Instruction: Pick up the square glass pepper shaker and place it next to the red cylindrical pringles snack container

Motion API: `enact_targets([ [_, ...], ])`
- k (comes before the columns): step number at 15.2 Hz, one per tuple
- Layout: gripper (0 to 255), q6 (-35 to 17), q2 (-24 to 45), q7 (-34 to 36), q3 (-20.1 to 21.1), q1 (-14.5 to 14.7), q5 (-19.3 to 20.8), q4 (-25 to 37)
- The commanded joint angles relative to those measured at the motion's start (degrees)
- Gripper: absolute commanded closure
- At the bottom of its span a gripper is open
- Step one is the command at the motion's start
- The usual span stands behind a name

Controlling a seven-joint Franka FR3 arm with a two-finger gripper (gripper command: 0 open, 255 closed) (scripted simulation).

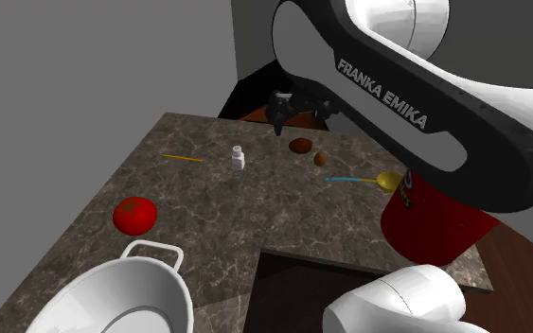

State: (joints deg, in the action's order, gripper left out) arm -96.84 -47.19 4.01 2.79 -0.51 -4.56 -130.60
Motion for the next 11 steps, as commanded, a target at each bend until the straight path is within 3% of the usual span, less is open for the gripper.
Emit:
enact_targets([
  [1, 0, 0.00, 0.00, 0.00, 0.00, 0.00, 0.00, 0.00],
  [11, 0, -18.05, 15.18, 3.33, 4.51, -0.42, 0.07, -2.63],
])
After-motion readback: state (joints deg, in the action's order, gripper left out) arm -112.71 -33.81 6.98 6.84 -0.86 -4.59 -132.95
